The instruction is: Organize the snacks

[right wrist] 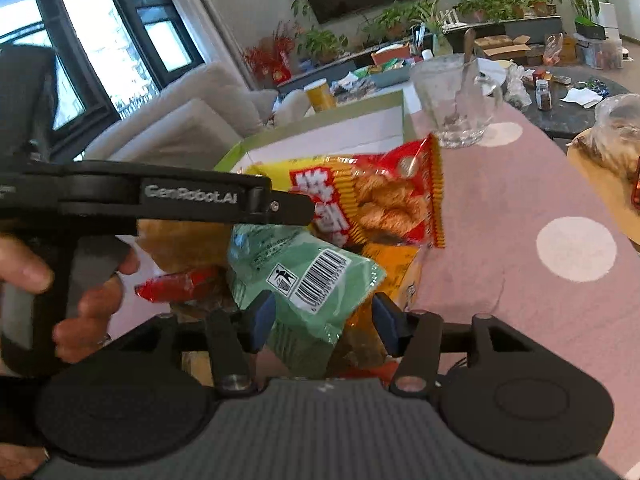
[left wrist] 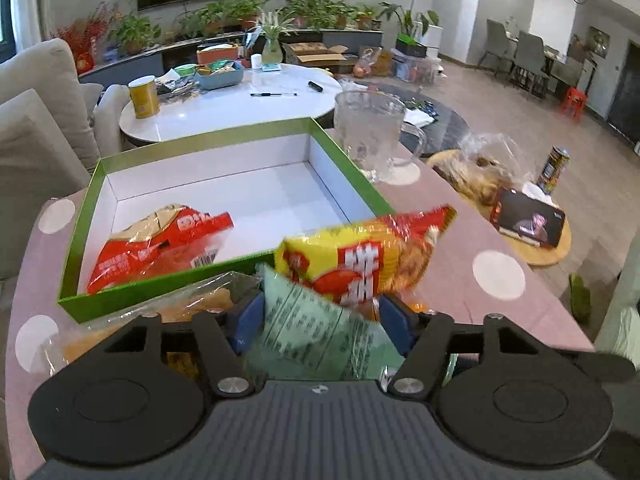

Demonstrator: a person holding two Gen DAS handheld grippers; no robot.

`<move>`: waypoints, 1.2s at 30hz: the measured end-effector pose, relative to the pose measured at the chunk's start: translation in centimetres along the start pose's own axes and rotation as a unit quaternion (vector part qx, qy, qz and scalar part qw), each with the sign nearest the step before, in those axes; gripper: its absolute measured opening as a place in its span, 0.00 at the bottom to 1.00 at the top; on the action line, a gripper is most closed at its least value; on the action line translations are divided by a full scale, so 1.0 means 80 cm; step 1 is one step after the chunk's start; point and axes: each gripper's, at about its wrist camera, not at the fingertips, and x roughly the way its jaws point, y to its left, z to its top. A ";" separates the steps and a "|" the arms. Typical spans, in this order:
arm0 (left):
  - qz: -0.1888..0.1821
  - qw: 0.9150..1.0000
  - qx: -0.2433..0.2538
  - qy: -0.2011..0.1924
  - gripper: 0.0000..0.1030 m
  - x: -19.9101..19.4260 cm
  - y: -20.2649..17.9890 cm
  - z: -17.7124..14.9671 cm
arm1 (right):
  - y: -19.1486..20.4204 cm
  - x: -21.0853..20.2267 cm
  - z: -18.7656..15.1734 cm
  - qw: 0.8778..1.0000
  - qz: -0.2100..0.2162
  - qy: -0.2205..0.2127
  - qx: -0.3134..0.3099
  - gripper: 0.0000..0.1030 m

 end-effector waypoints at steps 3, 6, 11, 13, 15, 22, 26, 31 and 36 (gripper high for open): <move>-0.002 1.000 0.025 -0.006 0.55 -0.015 0.002 -0.017 | -0.003 -0.006 0.001 1.000 0.008 -0.010 -0.004 0.65; -0.023 1.000 0.014 0.005 0.55 -0.019 0.015 -0.027 | -0.012 -0.007 0.002 1.000 0.010 -0.013 0.002 0.65; -0.038 0.999 0.005 -0.001 0.56 -0.022 0.025 -0.037 | -0.011 -0.004 0.006 1.000 0.009 -0.014 -0.002 0.65; -0.037 0.999 0.015 -0.011 0.58 -0.020 0.024 -0.032 | -0.011 -0.004 0.009 1.000 0.006 -0.014 0.001 0.65; -0.036 0.999 0.007 -0.019 0.62 -0.014 0.029 -0.020 | -0.012 -0.003 0.009 1.000 0.008 -0.011 0.004 0.65; -0.034 0.998 -0.044 0.026 0.47 0.027 0.032 0.005 | -0.004 -0.001 0.005 1.000 -0.003 -0.002 0.007 0.65; -0.014 0.999 -0.031 0.024 0.38 0.022 0.025 -0.003 | -0.005 -0.003 0.009 1.000 -0.001 -0.011 0.016 0.64; -0.035 0.996 -0.084 0.006 0.35 -0.016 0.043 -0.010 | -0.009 -0.016 0.019 0.999 0.007 -0.038 0.021 0.64; -0.047 0.992 -0.115 -0.028 0.35 -0.064 0.044 -0.018 | 0.000 -0.035 0.032 0.997 0.019 -0.074 0.024 0.64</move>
